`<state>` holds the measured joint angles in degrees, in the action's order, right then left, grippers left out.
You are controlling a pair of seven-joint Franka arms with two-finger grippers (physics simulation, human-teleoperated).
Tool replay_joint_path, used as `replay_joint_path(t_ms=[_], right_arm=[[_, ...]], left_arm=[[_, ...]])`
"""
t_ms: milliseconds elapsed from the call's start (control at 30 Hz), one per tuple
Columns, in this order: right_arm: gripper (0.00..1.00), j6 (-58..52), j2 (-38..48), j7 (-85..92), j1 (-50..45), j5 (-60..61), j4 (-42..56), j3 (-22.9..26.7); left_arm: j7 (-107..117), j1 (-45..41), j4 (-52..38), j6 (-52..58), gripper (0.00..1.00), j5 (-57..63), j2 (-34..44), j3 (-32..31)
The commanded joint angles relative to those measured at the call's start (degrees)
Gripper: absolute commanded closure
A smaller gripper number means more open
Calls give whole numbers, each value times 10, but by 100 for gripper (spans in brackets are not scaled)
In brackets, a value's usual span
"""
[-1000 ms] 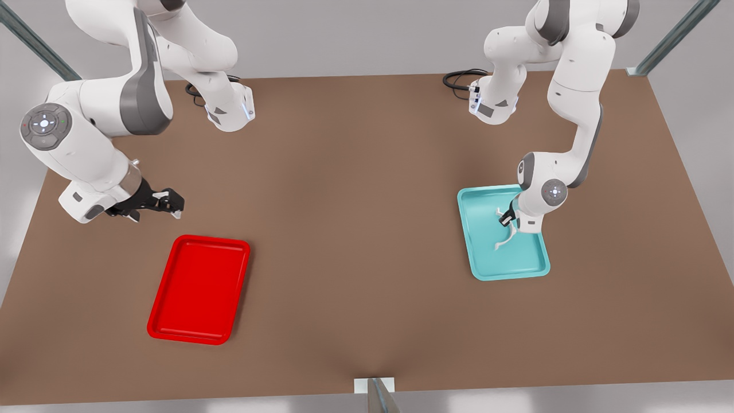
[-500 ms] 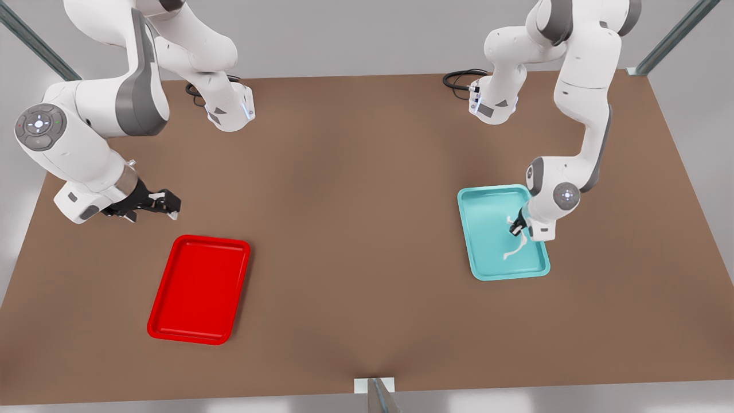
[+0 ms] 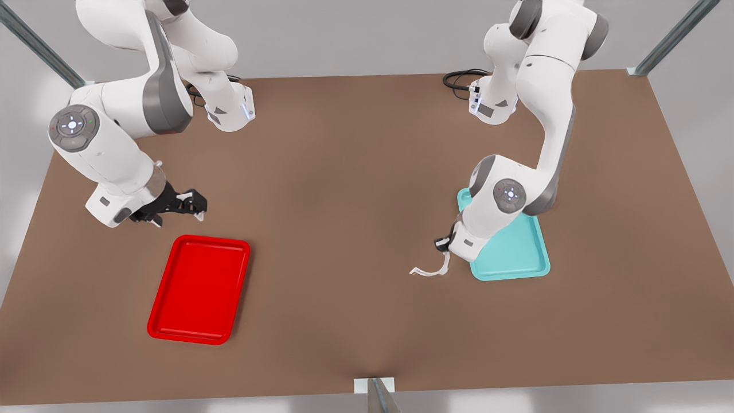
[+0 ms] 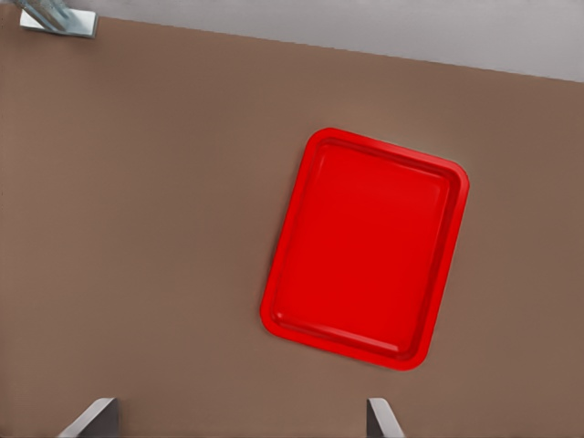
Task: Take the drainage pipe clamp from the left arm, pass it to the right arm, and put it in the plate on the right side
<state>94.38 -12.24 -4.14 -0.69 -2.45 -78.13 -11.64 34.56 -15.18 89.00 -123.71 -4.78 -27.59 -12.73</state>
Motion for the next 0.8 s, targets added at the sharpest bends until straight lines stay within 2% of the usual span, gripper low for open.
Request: replay_joint_path(t_ms=[0,33,133,233,300,400,600,767], right_arm=[[0,-3,-35,-35,-4,6,48,-4],[0,1,-59,-66,-11,6,56,-3],[0,45,-132,-187,-12,6,90,-40],[0,63,-154,-342,-56,0,88,-49],[0,63,-155,-384,-88,-23,85,-49],[0,72,-168,-299,-139,-20,76,-51],[0,94,-170,-83,-134,-15,48,-91],[0,113,-195,-48,-128,-12,37,-120]], left_arm=[[-184,-27,-40,28,79,-26,-23,-10],[-180,-58,-78,22,79,-42,-48,-11],[-155,-83,-78,1,79,-61,-49,-11],[-161,-102,-79,-21,79,-64,-55,-16],[-163,-101,-105,-33,79,-68,-76,-38],[-182,-102,-132,-75,79,-92,-103,-64],[-182,-102,-132,-77,79,-108,-107,-63],[-180,-102,-131,-77,79,-114,-107,-63]])
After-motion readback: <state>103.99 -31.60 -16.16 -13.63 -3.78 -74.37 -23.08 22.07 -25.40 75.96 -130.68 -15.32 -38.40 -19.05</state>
